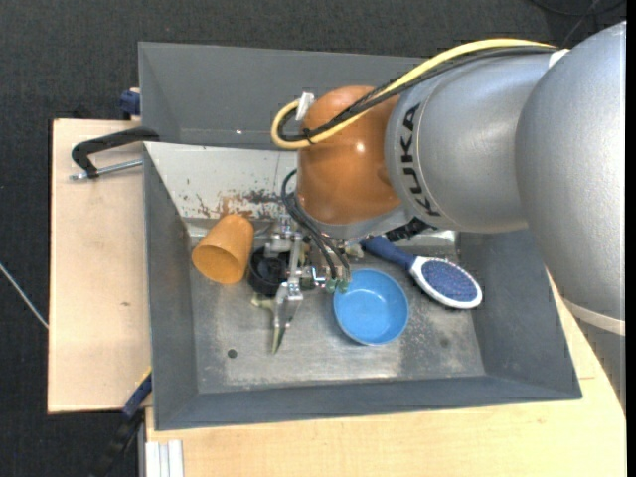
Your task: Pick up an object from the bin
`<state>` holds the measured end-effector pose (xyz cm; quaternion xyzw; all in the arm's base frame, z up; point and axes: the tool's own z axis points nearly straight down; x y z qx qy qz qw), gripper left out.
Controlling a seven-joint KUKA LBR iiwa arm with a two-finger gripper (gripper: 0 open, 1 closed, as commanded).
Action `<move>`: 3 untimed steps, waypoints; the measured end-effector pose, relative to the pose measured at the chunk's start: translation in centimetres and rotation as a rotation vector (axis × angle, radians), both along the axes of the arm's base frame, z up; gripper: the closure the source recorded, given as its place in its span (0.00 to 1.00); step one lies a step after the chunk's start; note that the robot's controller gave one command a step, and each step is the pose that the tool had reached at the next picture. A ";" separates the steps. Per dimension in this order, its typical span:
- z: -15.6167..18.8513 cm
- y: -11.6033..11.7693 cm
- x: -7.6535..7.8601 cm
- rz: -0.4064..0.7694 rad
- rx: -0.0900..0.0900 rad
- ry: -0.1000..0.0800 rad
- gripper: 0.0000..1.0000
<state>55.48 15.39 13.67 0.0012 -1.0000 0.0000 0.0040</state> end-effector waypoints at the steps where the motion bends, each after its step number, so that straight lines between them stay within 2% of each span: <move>1: -6.3 -4.0 2.3 0.162 0.006 -0.016 0.00; 2: -6.1 -3.9 2.5 0.160 0.007 -0.026 1.00; 3: 10.2 -6.4 0.5 0.204 0.002 -0.022 1.00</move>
Offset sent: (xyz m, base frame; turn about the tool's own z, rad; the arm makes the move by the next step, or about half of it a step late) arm 0.0203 -0.0430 -0.0667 -0.1605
